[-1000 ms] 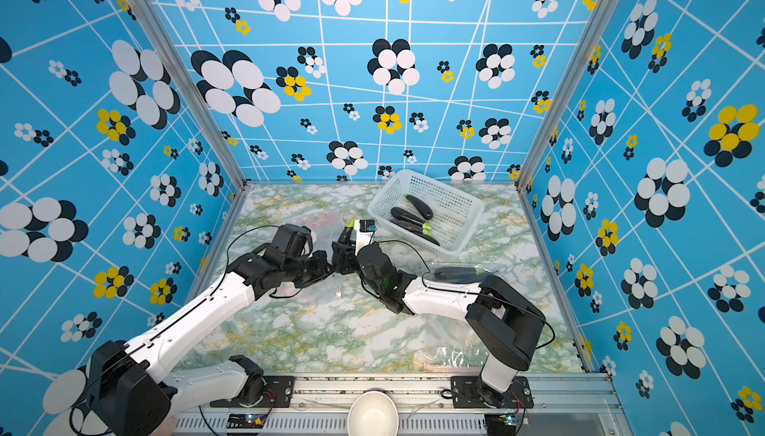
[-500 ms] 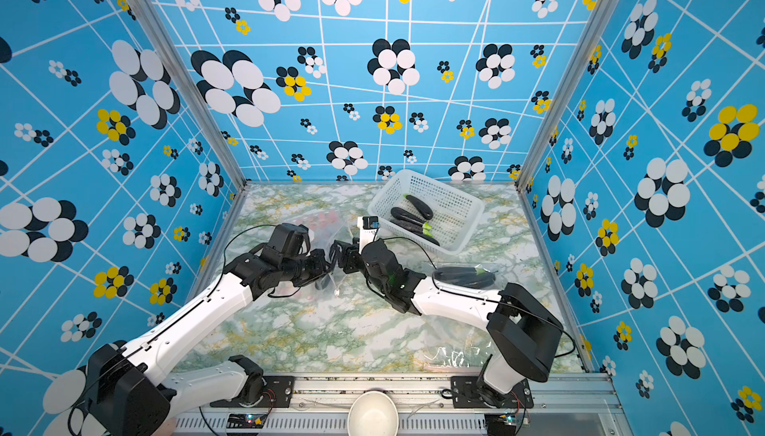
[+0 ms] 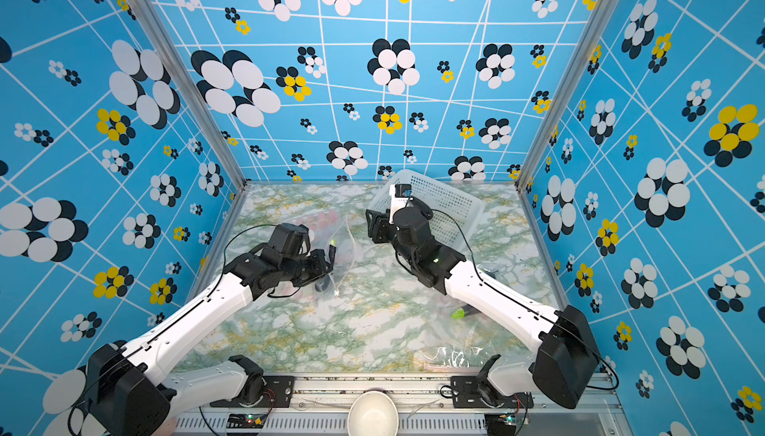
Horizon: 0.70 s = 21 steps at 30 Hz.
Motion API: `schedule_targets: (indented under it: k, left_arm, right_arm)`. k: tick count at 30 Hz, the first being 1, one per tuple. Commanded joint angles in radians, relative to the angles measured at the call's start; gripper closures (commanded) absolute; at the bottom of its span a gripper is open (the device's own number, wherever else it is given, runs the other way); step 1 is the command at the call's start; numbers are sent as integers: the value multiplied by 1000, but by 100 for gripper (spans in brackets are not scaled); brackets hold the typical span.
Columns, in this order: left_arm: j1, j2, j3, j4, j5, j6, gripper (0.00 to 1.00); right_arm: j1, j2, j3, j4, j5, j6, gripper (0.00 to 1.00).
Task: Place the eggplant in a zip-top bag and seal the zipper
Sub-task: Place the eggplant in the zipper food storage bag, then pick up the eggplant from the basket.
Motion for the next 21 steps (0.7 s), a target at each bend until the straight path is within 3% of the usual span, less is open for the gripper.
schedule_targets:
  k: [1,11,17,21]
  left_arm:
    - [9,-11,17,-17,-9,25,100]
    - [12,-6,32,-43,-26,46,100]
    - [14,1,28,-43,-26,46,100]
    - [17,2,31,-43,-30,48,100]
  right_arm:
    - [-80,8,81,-239,-63,-69,38]
    - [-342,149,260,-465,-252,-232,38]
    - [-445,321,406,-592,-329,-315,38]
    - [-499,424,478,-580,-379,-352,37]
